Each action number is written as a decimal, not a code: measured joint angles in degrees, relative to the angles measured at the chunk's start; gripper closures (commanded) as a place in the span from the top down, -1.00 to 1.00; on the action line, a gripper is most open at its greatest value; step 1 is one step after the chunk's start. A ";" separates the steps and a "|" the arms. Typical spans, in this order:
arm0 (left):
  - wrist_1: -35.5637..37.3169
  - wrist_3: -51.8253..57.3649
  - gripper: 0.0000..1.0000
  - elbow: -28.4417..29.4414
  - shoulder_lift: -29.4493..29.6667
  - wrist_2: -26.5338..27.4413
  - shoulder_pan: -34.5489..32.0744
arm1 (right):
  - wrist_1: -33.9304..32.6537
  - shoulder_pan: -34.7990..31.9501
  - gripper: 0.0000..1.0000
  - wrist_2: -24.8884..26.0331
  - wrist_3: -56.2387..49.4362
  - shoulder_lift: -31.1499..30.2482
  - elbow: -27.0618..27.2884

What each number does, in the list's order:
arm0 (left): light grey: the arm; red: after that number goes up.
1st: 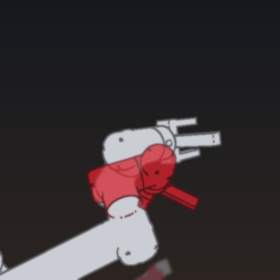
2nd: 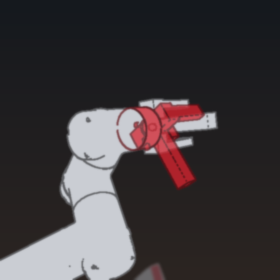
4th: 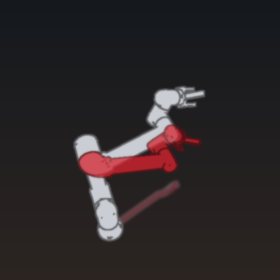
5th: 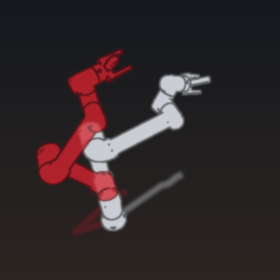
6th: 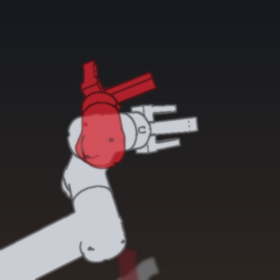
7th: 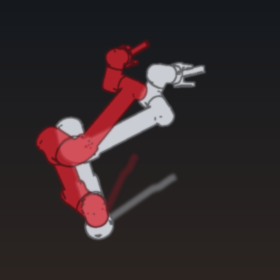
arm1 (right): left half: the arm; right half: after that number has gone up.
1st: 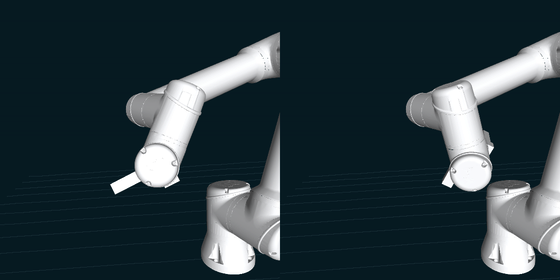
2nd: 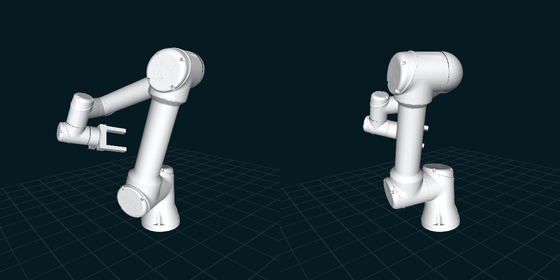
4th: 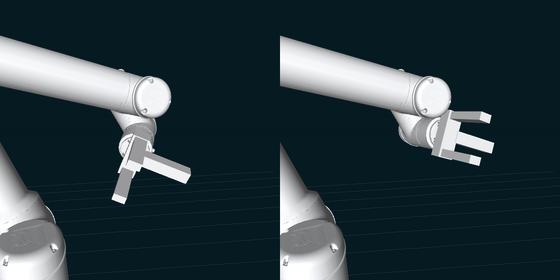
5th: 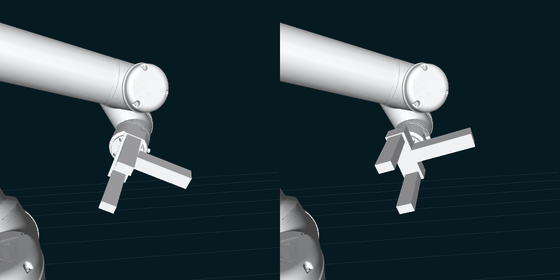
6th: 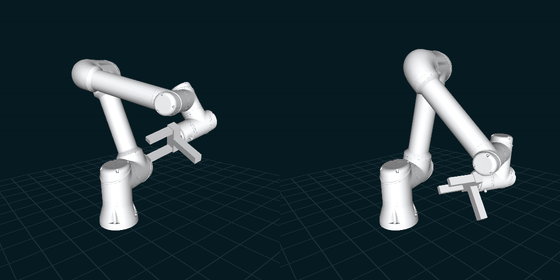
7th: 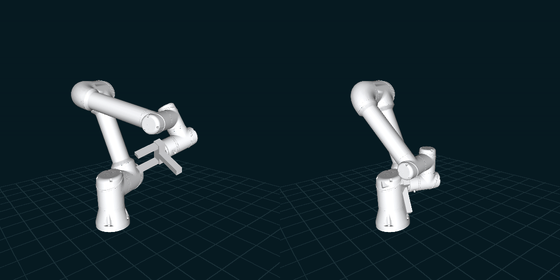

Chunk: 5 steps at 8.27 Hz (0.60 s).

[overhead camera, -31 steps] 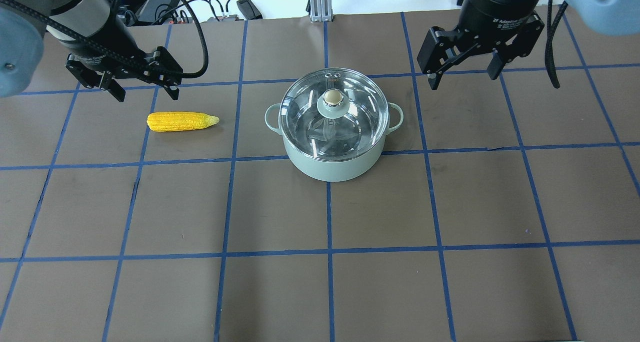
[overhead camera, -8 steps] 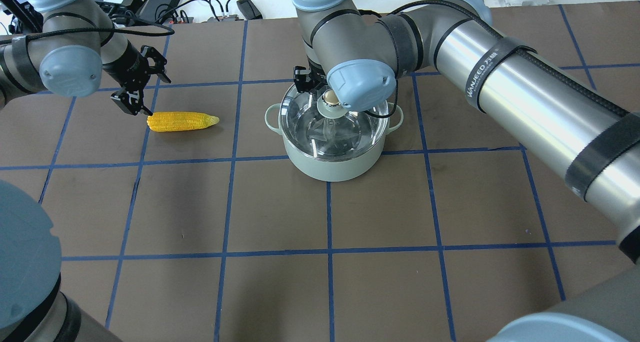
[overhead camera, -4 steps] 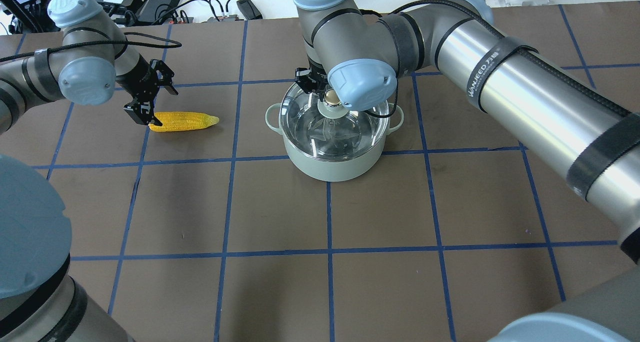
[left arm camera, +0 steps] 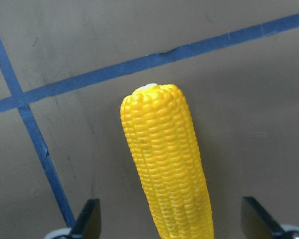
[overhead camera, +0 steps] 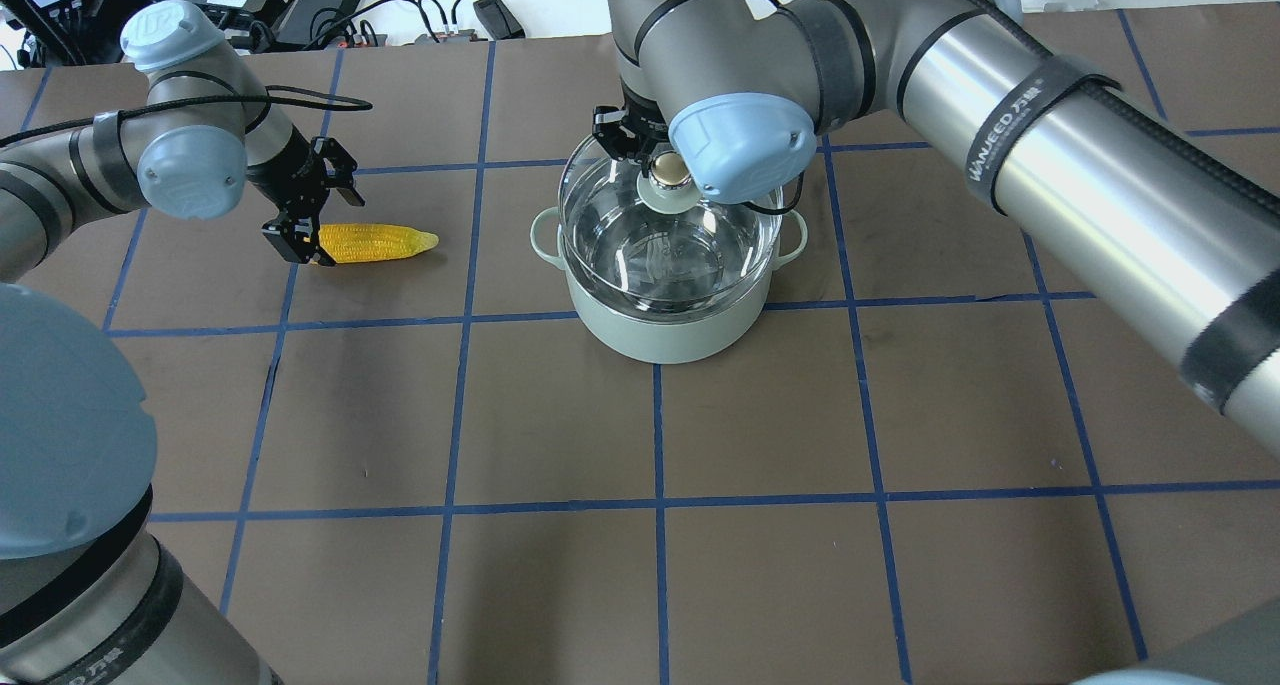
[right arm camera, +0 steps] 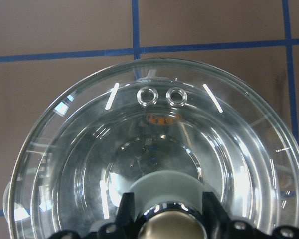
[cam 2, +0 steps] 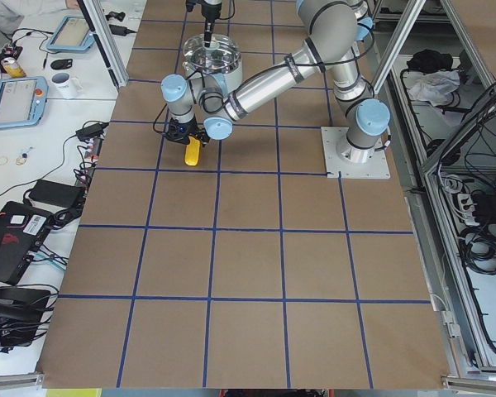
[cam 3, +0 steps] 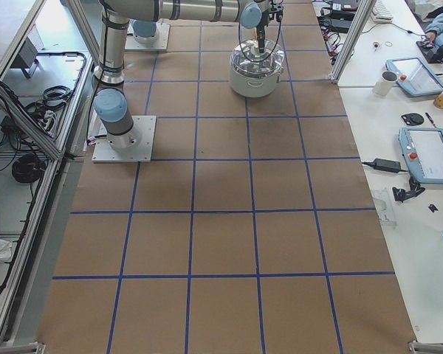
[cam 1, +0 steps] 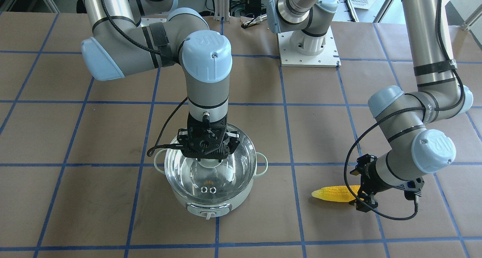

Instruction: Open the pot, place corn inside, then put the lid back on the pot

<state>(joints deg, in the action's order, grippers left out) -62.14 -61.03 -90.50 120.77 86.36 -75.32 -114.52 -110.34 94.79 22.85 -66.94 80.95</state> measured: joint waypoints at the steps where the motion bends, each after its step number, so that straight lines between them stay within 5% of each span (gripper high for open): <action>1: 0.01 -0.12 1.00 0.19 0.63 0.02 0.00 | 0.95 1.11 -0.61 -0.27 -0.95 -1.56 -0.11; 3: 0.07 -0.13 1.00 0.55 1.87 0.07 0.00 | 5.91 6.33 -0.62 -0.58 -7.94 -5.96 -0.13; 4: 0.08 -0.06 0.76 0.58 2.30 0.14 0.00 | 8.67 10.04 -0.67 -0.56 -13.26 -8.28 -0.11; 5: 0.09 -0.04 0.29 0.61 2.66 0.23 0.00 | 10.78 14.14 -0.73 -0.31 -18.61 -10.24 -0.10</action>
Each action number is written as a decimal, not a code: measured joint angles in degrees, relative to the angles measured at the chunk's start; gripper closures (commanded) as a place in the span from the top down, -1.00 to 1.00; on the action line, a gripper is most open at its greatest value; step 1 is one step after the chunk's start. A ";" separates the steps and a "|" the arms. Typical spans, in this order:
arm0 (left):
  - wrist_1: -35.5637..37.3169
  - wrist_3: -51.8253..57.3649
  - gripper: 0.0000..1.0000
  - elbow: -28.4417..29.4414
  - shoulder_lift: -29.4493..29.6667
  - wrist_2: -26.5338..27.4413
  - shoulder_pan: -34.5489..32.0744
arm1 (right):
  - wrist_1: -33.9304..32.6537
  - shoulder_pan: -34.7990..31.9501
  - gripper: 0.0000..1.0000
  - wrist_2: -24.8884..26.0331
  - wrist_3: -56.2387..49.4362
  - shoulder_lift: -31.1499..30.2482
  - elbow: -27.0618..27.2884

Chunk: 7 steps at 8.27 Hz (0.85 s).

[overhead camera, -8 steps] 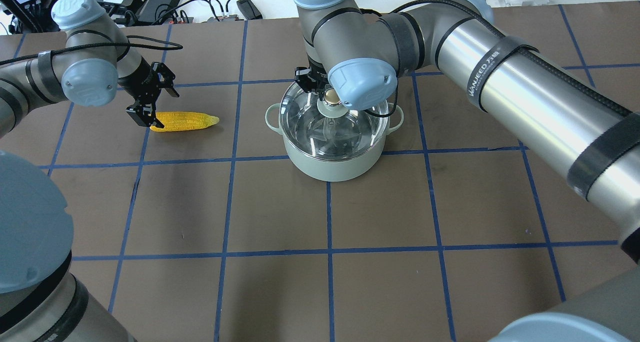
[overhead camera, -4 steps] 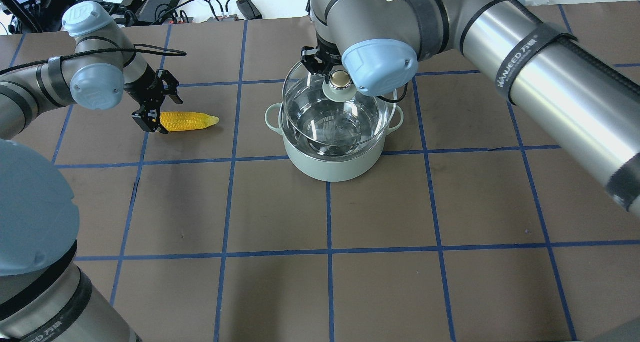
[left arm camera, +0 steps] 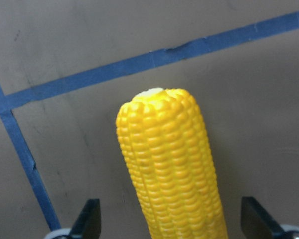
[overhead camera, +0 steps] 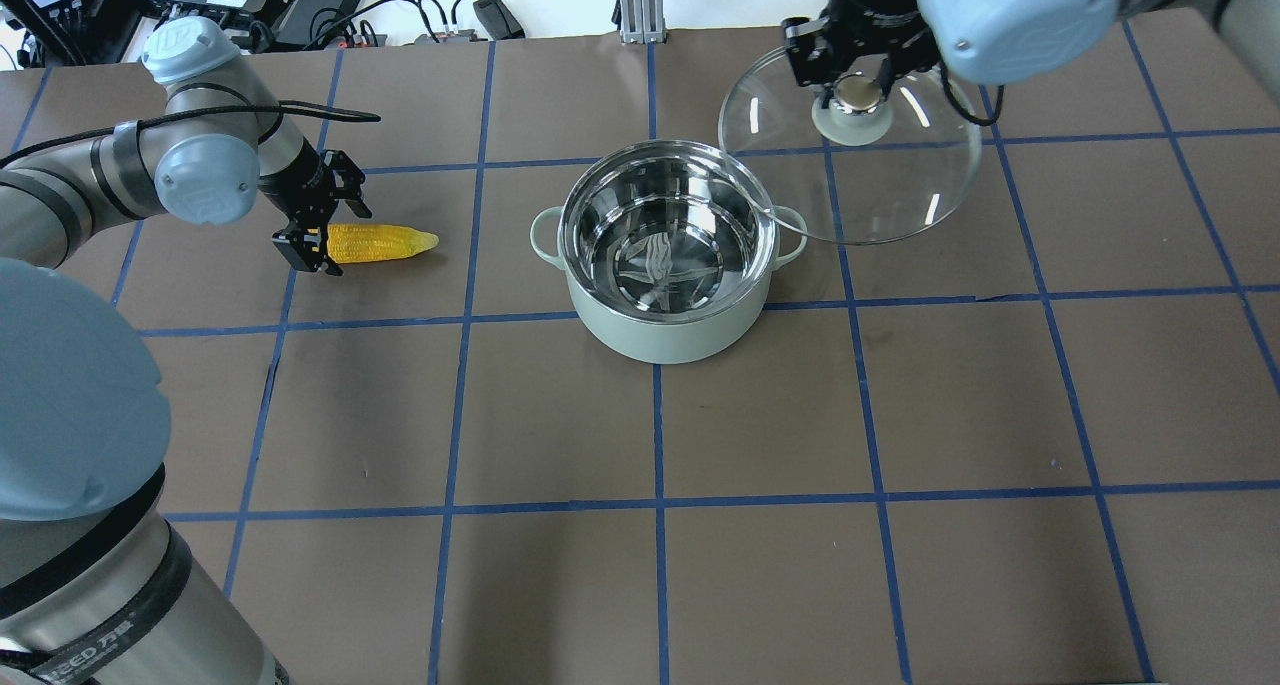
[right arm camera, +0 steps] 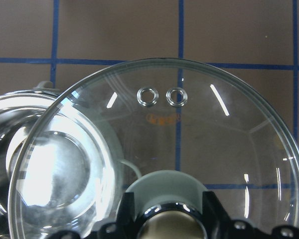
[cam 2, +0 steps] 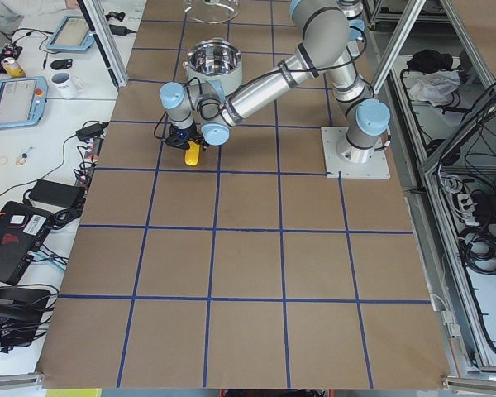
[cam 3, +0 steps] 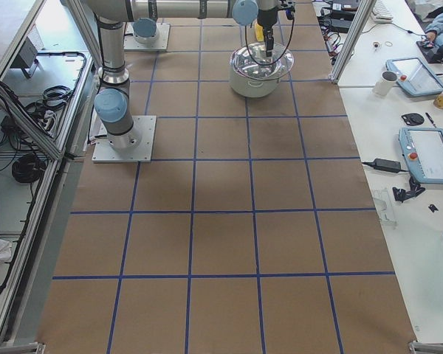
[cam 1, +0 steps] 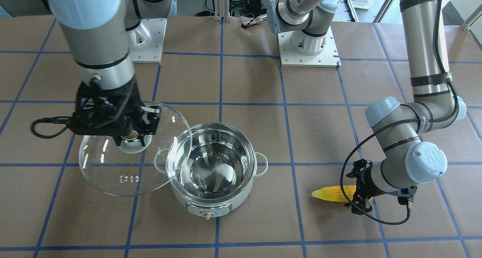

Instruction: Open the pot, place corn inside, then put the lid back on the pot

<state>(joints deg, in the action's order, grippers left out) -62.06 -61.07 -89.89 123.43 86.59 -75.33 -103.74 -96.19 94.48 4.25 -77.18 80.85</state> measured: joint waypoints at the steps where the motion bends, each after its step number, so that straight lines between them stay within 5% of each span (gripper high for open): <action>1: 0.00 0.05 -0.12 -0.09 0.27 0.12 0.00 | 1.96 4.18 -0.73 0.25 -5.08 -1.62 0.05; 2: 0.02 0.19 -0.98 -0.28 0.40 0.19 0.00 | 3.51 8.39 -0.73 0.59 -11.08 -2.89 0.14; 7: -0.20 0.16 -1.00 0.11 -1.74 1.14 0.00 | 6.34 22.75 -0.82 0.87 -31.10 -4.72 0.89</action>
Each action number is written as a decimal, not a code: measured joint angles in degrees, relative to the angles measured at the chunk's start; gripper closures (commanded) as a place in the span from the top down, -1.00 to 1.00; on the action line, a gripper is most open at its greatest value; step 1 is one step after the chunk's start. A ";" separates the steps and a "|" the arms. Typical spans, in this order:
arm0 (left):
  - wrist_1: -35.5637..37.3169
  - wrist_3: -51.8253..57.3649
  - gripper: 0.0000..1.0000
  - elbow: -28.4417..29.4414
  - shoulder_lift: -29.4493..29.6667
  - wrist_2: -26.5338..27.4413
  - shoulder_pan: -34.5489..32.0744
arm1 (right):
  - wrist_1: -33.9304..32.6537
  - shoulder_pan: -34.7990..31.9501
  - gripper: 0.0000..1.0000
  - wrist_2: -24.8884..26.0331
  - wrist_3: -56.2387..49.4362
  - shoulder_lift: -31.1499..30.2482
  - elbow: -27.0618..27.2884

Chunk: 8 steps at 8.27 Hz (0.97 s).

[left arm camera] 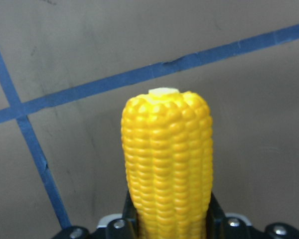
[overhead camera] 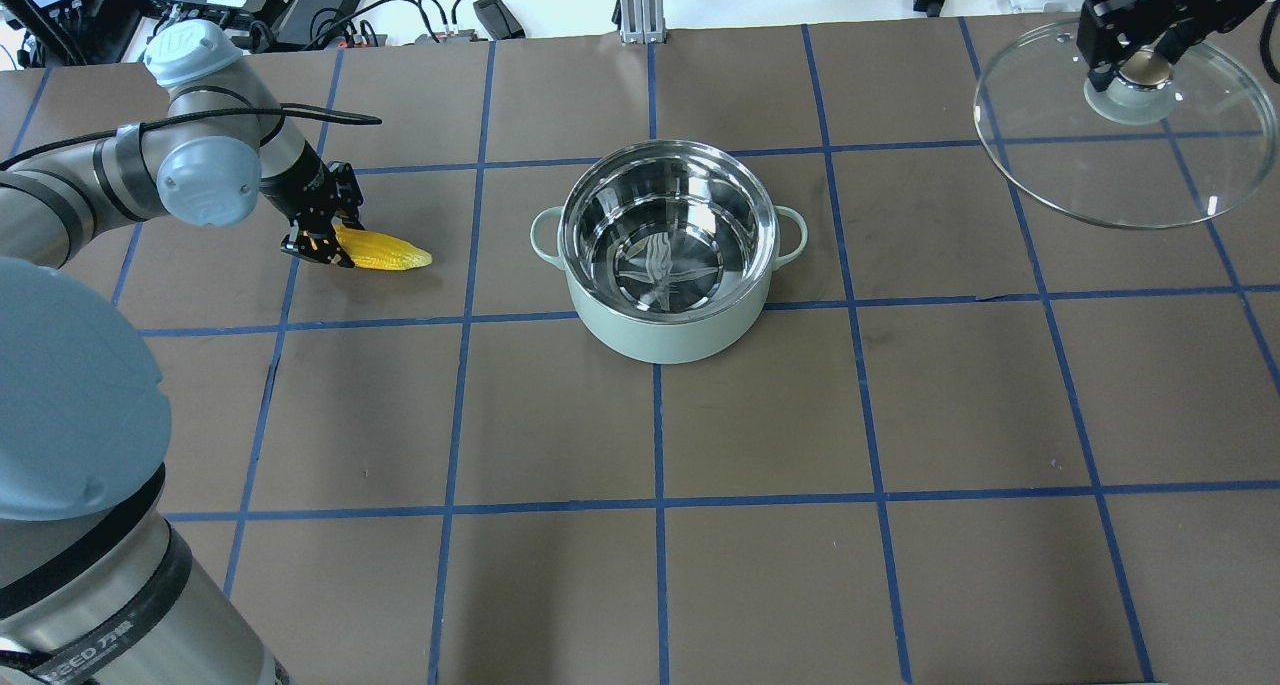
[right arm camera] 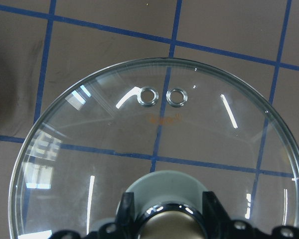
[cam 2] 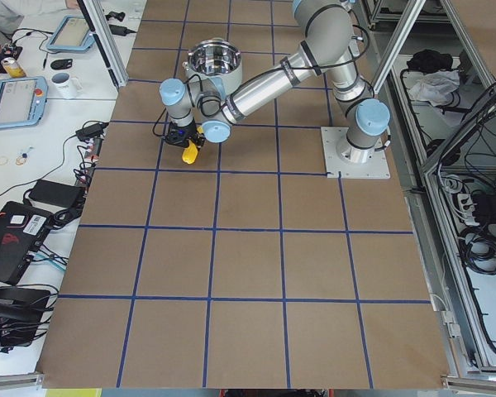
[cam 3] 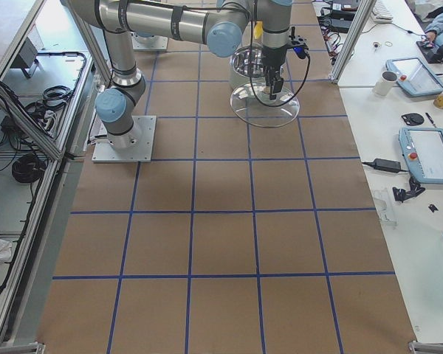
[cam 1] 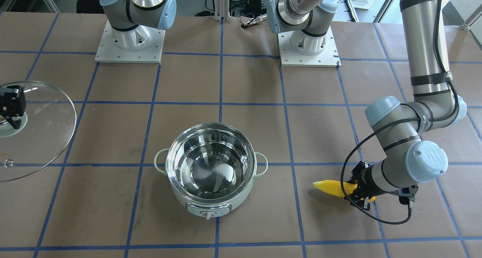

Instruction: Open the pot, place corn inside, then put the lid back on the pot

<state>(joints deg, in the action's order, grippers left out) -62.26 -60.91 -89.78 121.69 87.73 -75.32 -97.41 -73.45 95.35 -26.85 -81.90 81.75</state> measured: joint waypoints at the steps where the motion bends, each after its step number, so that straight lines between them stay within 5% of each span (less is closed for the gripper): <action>1: -0.58 -0.52 -1.00 0.08 -2.48 1.44 -0.02 | -0.02 0.81 -0.82 -0.14 -1.72 0.19 0.09; 4: -3.39 -6.47 -1.00 0.30 -10.23 2.73 -2.97 | -0.29 2.31 -0.83 -0.32 -4.32 0.85 0.22; 8: -3.11 -16.65 -1.00 1.86 -15.37 2.48 -16.40 | -0.44 2.66 -0.83 -0.18 -4.73 1.15 0.25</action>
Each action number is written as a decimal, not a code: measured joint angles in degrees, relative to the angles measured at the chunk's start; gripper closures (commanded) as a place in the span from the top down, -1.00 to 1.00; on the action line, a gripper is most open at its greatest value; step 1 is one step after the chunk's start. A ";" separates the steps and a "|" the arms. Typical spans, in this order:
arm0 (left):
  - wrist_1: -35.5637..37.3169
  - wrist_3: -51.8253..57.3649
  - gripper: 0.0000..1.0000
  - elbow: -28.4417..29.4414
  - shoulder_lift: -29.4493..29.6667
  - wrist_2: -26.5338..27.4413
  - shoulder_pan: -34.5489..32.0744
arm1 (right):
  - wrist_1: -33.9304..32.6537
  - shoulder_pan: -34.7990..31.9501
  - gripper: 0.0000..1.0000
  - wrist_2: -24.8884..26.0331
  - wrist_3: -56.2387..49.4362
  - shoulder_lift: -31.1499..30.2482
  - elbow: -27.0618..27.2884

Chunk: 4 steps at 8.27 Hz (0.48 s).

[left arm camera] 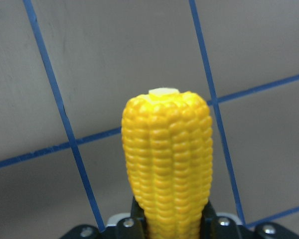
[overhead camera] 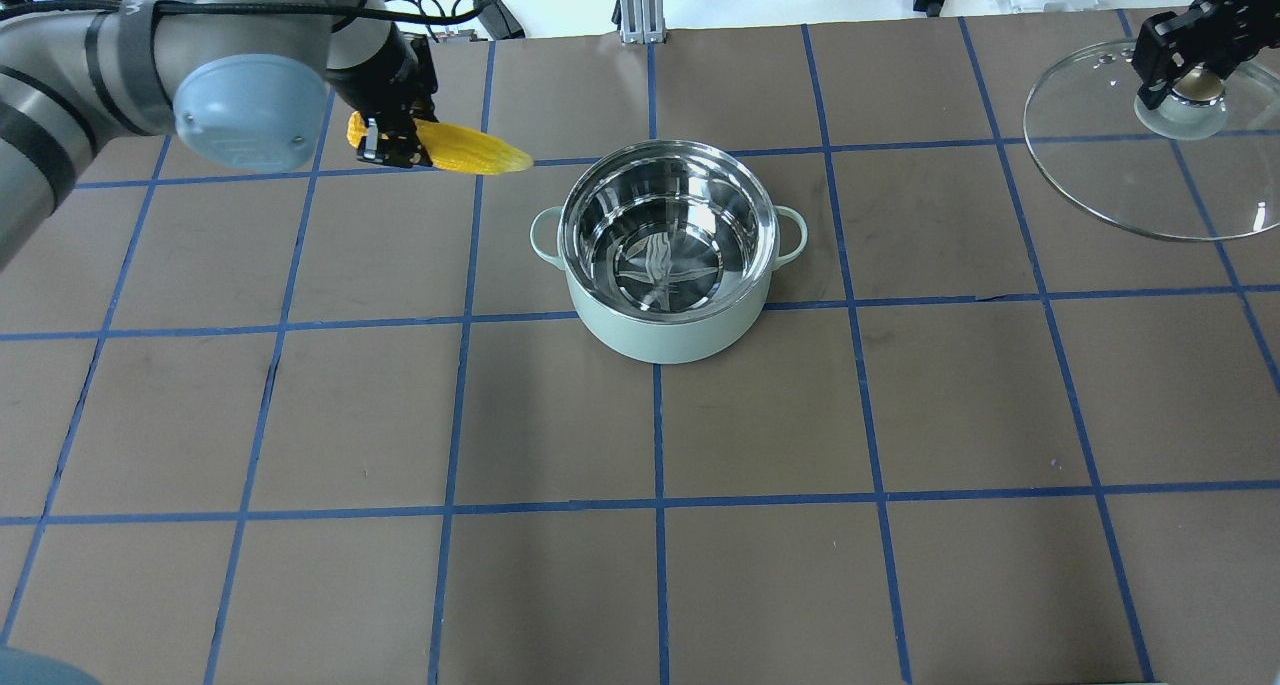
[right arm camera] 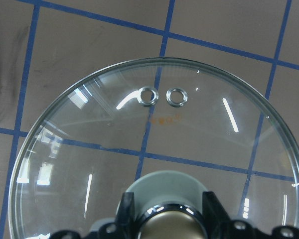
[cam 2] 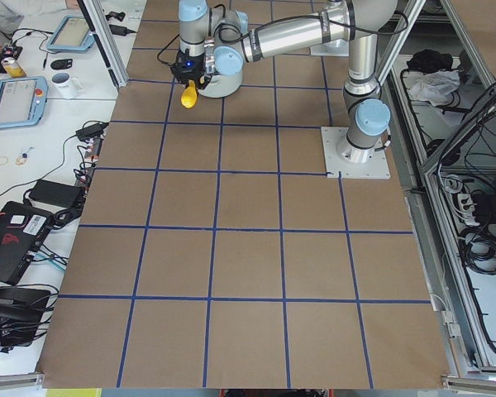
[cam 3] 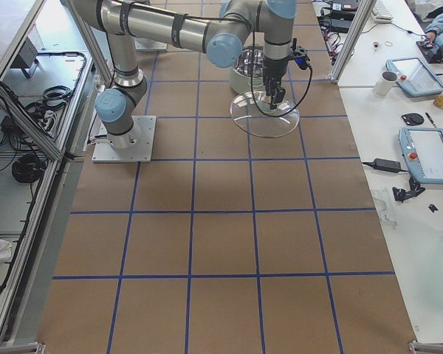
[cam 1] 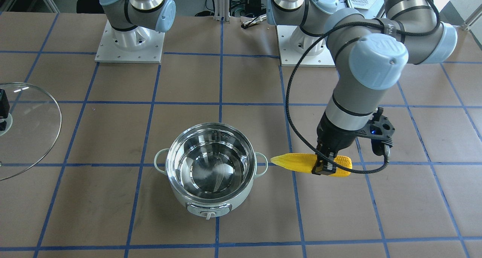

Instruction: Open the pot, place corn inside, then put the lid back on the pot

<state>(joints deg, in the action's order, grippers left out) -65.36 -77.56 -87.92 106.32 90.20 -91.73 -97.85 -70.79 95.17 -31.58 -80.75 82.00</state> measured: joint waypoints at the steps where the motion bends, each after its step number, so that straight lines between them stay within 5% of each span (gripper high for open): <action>1: 1.62 -2.37 -1.00 0.73 0.45 -0.19 -3.56 | 0.02 0.02 -0.83 0.02 -0.07 0.03 0.00; 4: 7.24 -8.20 -1.00 1.37 2.78 -1.39 -10.78 | 0.22 0.04 -0.81 0.25 -0.11 0.06 0.00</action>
<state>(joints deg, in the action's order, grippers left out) -58.12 -85.76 -86.55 109.10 88.81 -102.50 -97.63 -70.75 95.42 -31.69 -80.69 82.00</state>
